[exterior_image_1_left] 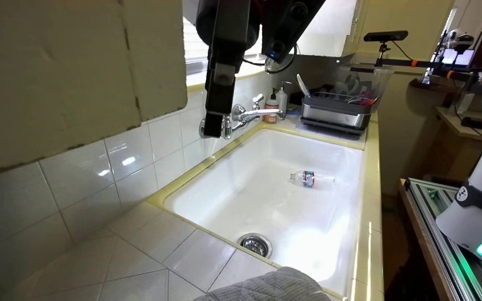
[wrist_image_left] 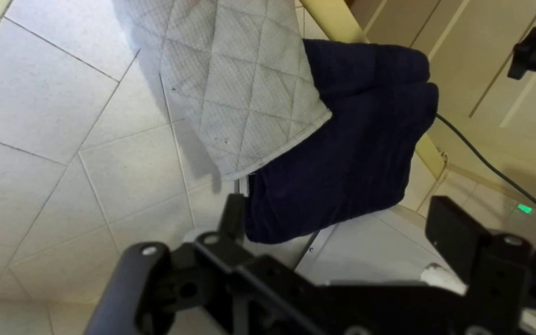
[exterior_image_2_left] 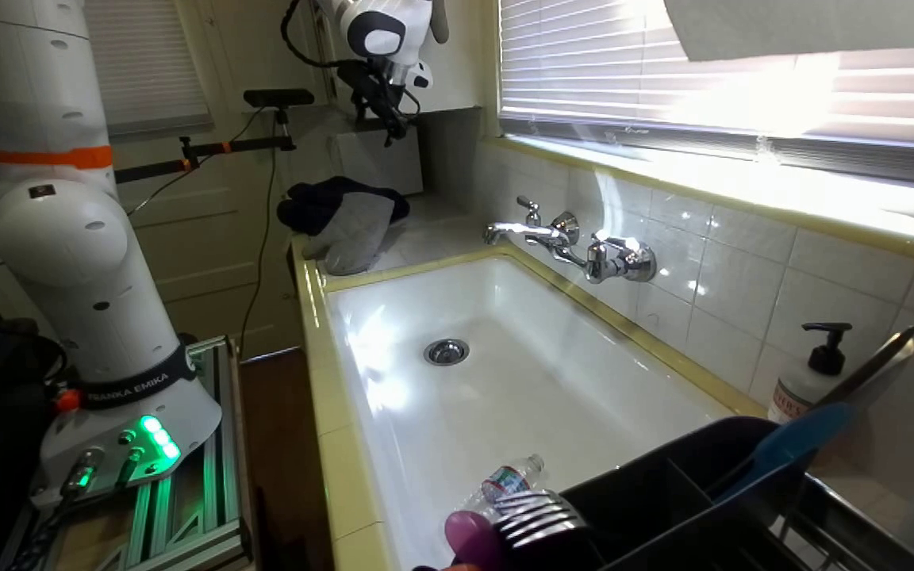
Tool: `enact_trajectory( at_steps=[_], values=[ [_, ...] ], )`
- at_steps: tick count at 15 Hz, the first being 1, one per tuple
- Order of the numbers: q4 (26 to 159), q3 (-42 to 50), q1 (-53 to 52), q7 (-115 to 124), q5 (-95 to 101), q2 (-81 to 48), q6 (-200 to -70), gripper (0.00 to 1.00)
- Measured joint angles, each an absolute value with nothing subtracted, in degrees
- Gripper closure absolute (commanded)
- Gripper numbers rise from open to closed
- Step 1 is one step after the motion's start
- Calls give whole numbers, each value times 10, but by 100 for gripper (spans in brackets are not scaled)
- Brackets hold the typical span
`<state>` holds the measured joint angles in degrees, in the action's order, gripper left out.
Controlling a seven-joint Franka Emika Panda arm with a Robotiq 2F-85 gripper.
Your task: Unhang the oven mittens
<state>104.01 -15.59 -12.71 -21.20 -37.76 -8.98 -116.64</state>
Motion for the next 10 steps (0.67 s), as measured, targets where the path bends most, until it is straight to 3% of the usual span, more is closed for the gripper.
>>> enact_trajectory(
  at_steps=[10],
  values=[
    [1065,-147,-127,-176,-324,-3,-1179,0]
  ],
)
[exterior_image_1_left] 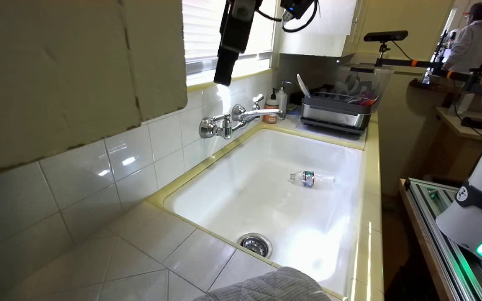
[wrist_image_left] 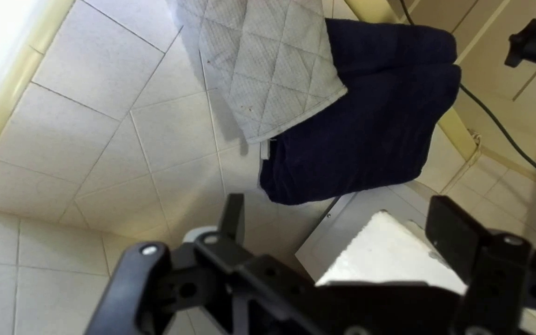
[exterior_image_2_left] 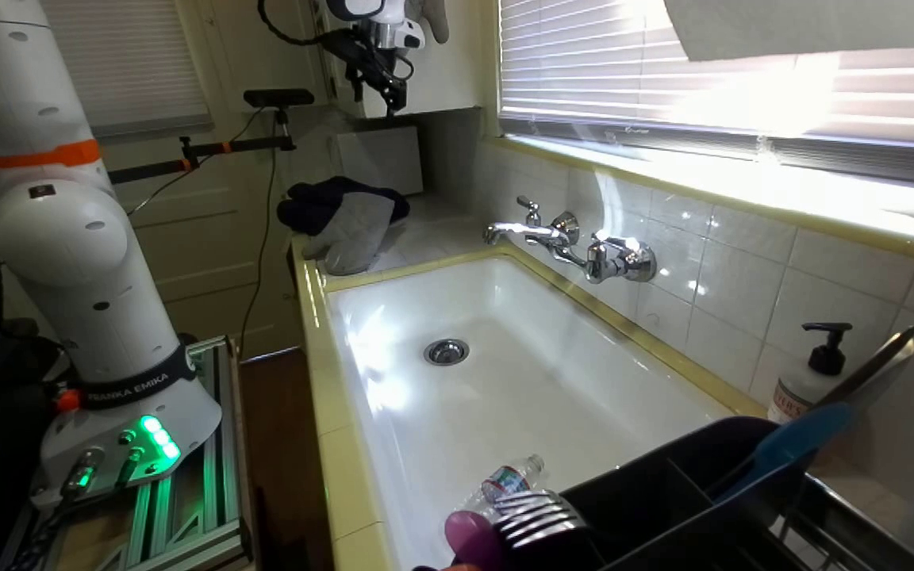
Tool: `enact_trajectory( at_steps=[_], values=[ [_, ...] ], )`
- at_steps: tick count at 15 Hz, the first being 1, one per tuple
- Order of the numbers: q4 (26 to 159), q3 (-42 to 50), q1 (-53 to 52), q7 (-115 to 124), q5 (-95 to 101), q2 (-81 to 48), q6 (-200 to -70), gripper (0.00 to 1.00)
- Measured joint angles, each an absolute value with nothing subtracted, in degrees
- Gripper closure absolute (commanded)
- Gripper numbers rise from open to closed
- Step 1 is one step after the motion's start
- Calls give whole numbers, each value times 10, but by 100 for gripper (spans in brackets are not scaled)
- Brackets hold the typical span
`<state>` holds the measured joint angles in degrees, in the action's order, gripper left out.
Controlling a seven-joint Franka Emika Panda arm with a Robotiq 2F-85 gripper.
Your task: Unhang the oven mittens
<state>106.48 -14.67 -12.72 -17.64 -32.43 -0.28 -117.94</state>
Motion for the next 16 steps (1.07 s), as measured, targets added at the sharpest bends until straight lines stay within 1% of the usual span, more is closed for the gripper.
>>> enact_trajectory(
  at_steps=[5,9,16],
  values=[
    [1078,-129,-125,-188,-324,61,-1182,0],
    [1093,-118,-126,-230,-325,104,-1217,0],
    [1099,-116,-134,-250,-331,114,-1236,0]
  ],
)
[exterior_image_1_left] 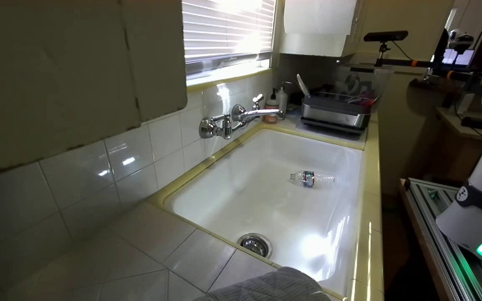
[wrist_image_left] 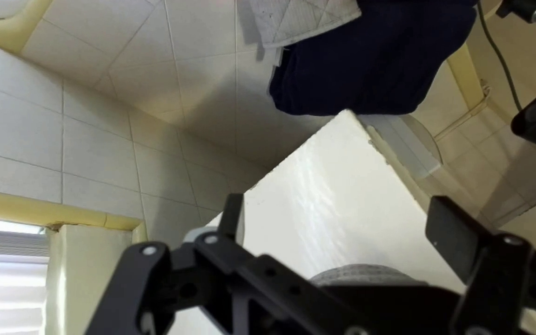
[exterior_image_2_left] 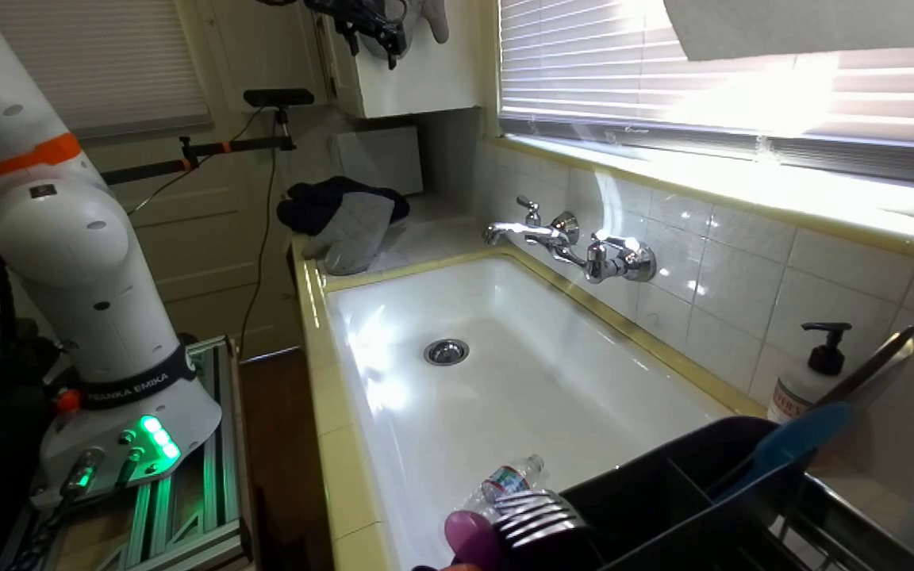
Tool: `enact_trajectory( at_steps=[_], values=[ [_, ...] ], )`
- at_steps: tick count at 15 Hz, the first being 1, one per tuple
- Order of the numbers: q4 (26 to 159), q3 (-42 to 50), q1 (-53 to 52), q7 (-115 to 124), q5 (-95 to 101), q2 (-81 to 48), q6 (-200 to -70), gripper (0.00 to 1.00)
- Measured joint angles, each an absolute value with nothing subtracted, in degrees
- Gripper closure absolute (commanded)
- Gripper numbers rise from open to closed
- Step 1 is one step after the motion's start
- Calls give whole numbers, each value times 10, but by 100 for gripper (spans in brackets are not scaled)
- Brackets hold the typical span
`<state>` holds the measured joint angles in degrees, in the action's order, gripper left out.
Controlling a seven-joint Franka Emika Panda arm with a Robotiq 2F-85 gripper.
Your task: Unhang the oven mittens
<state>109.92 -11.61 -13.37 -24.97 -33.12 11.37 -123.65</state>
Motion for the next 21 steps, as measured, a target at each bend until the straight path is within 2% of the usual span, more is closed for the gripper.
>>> enact_trajectory(
  at_steps=[11,12,14,21],
  values=[
    [1071,-119,-181,-403,-402,89,-1445,0],
    [1069,-119,-184,-421,-415,85,-1456,25],
    [1064,-120,-188,-453,-441,76,-1472,34],
    [1049,-120,-191,-578,-545,57,-1520,88]
  ],
)
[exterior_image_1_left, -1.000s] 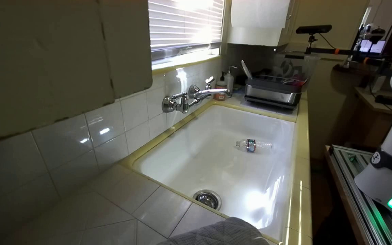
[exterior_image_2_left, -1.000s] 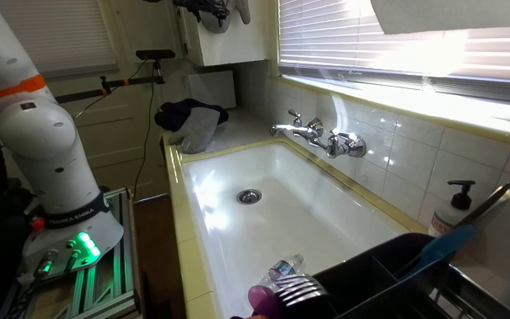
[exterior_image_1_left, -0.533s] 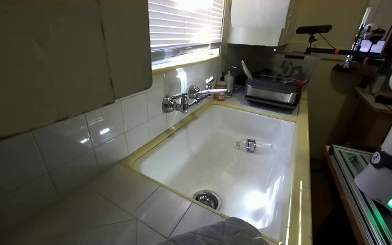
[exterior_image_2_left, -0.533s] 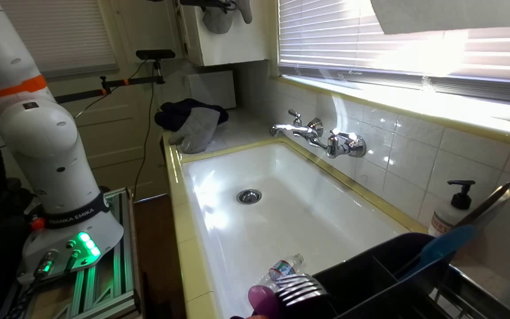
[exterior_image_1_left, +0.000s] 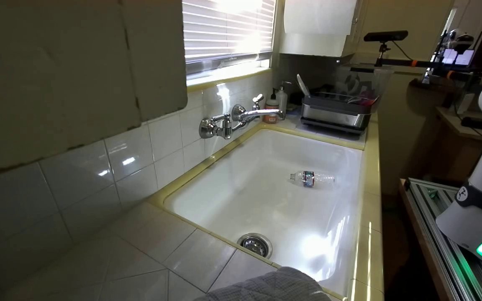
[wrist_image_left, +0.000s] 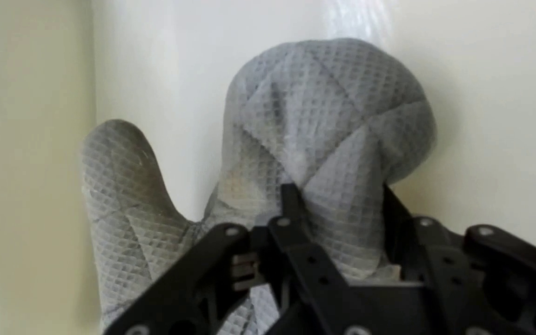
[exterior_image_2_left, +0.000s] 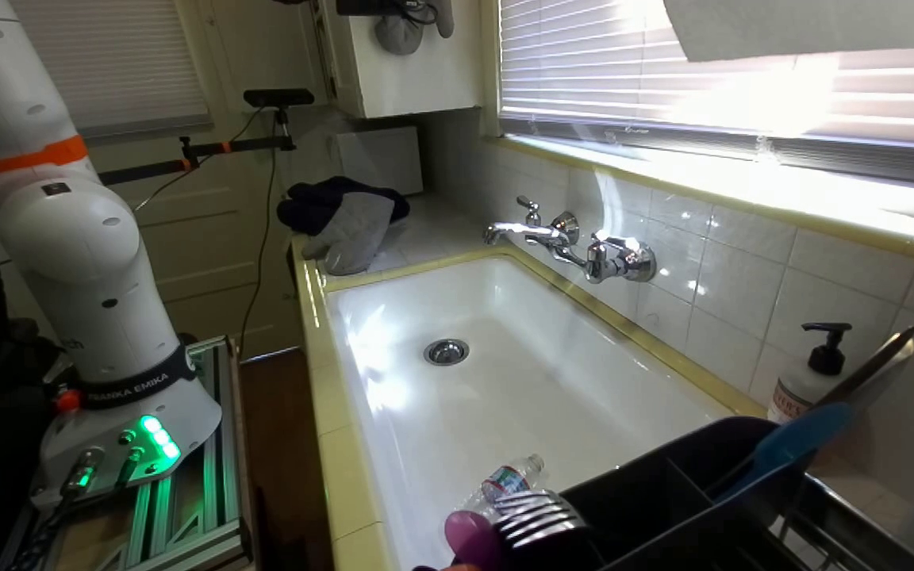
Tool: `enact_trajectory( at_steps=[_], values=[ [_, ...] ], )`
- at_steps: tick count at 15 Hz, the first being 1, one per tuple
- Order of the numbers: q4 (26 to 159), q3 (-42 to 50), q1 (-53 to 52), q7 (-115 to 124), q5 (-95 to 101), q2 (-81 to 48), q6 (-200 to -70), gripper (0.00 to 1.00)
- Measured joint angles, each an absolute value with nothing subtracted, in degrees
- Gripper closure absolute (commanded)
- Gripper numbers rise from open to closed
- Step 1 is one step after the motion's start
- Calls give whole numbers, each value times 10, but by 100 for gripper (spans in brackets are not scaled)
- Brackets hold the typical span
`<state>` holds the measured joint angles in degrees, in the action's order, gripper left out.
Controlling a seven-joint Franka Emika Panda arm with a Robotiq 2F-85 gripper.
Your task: Unhang the oven mittens
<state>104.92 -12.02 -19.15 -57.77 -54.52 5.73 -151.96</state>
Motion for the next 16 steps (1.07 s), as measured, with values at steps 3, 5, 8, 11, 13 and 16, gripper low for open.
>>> enact_trajectory(
  at_steps=[3,5,8,11,13,16],
  values=[
    [1044,-120,-193,-630,-587,57,-1537,100],
    [1041,-120,-193,-659,-606,57,-1540,98],
    [1036,-120,-193,-695,-624,55,-1541,97],
    [1032,-121,-193,-724,-638,56,-1552,97],
    [1029,-121,-194,-739,-644,56,-1564,97],
    [1020,-122,-195,-755,-651,56,-1581,97]
  ],
)
